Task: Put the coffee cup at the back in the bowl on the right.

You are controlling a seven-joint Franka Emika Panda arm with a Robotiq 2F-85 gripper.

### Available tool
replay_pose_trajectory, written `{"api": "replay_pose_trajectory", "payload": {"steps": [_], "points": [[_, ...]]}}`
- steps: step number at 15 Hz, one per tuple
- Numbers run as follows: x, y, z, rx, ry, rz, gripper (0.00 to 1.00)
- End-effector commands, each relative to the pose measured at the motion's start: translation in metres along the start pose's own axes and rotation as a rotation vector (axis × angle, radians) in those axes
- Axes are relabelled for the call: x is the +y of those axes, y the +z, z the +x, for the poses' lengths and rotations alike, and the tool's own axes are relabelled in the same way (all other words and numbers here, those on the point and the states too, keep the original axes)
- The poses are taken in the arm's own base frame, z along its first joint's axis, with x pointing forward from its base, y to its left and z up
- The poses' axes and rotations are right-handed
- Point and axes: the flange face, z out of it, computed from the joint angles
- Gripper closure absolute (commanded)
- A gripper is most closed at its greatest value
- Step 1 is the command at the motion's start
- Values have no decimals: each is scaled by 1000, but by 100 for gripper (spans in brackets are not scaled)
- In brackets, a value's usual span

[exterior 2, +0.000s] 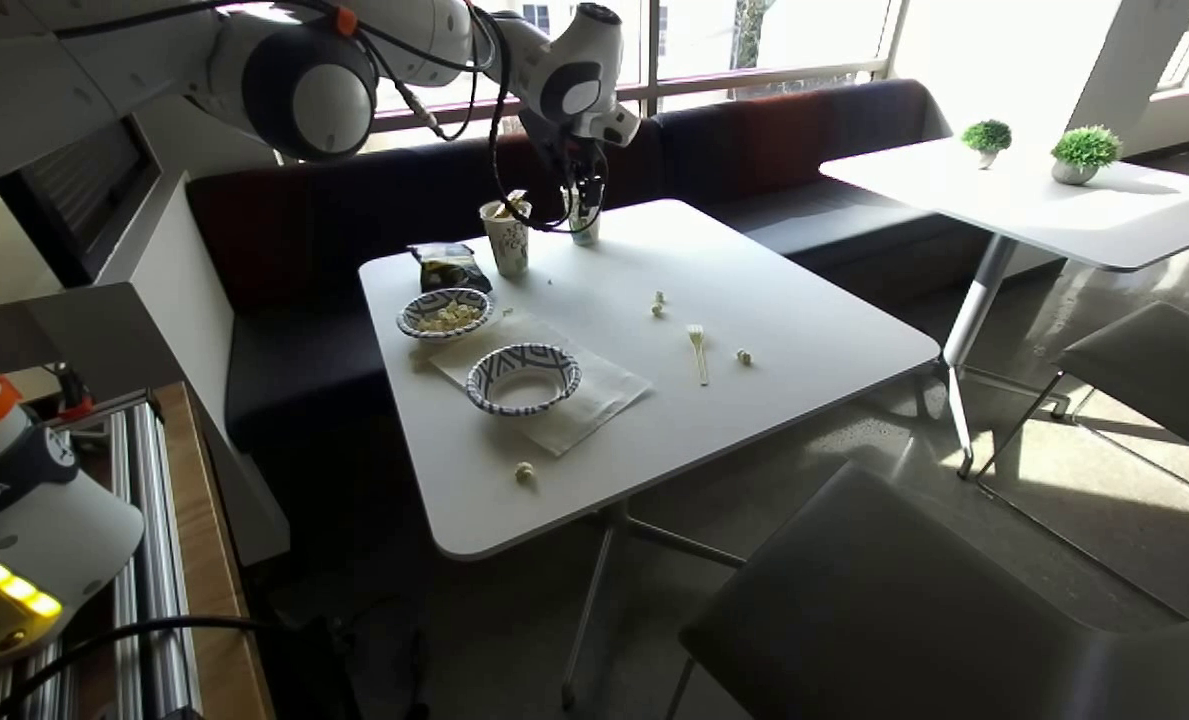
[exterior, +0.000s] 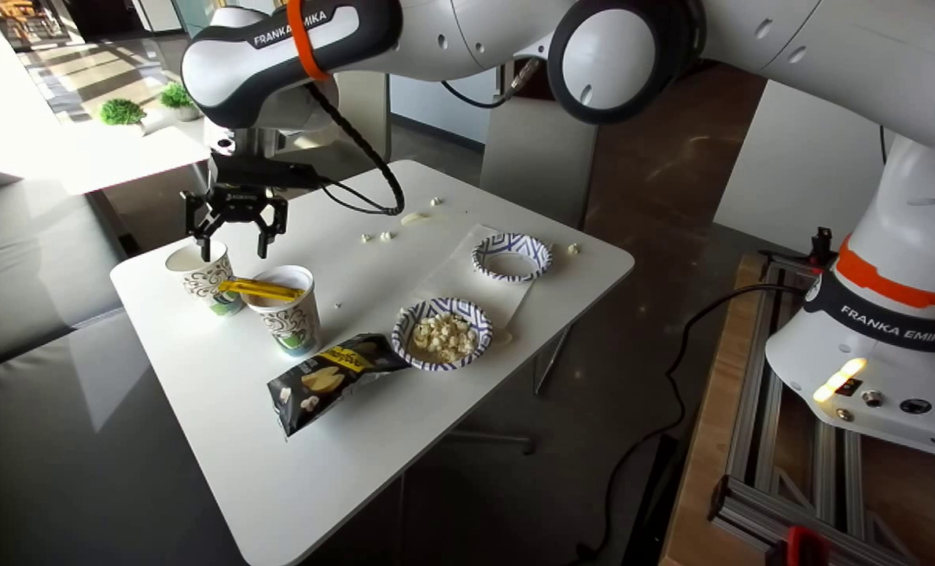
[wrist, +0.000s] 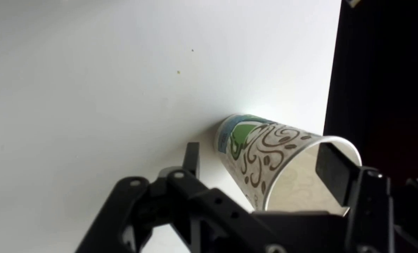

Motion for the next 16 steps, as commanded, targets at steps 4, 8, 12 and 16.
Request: {"api": "replay_pose_trajectory", "payload": {"steps": [4, 8, 12, 16], "points": [[-4, 2, 3, 20, 55, 24, 69], [-3, -1, 6, 32, 67, 43, 100], [3, 1, 9, 33, 95, 43, 99], [2, -7, 9, 27, 88, 27, 99]]}}
